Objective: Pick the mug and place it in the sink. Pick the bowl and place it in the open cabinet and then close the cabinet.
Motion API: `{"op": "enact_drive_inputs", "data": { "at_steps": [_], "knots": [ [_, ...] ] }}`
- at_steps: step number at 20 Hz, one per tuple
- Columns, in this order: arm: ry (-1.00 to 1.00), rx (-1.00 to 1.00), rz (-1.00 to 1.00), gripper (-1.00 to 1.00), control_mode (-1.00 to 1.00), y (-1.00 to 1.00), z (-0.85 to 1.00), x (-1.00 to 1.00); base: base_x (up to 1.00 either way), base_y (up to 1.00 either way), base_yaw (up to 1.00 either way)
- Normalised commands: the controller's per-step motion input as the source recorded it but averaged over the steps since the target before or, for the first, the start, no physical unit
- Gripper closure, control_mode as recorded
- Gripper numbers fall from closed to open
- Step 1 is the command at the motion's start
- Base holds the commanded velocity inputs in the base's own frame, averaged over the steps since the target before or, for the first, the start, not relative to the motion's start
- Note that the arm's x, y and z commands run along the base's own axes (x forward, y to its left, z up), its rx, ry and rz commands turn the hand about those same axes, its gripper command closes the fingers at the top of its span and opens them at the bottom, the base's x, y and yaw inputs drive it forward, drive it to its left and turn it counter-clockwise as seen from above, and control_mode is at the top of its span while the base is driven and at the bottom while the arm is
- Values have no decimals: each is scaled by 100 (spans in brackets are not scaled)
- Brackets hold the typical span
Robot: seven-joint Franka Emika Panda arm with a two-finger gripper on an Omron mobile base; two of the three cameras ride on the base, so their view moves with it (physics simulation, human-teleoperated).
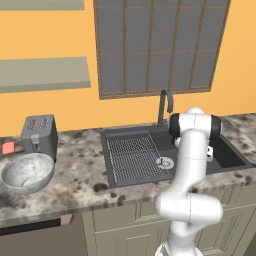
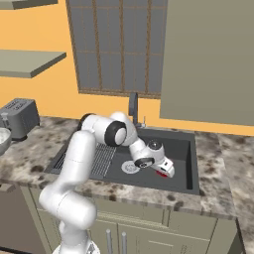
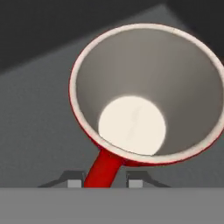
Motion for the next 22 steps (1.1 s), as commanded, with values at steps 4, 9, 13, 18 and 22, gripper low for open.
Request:
{"op": "enact_drive_inputs", "data": {
  "at_steps": [4, 9, 13, 18, 22],
  "knots": [
    [2, 8, 0, -100, -100, -25, 8, 0, 0, 0, 0],
    [0, 2, 0, -100, -100, -7, 36, -14, 0, 0, 0],
    [-1, -1, 0, -100, -100, 4, 58, -23, 0, 0, 0],
    [0, -2, 2, -100, -100, 18, 66, -10, 0, 0, 0],
    [0, -8, 4, -100, -100, 10, 73, 0, 0, 0, 0]
  ]
}}
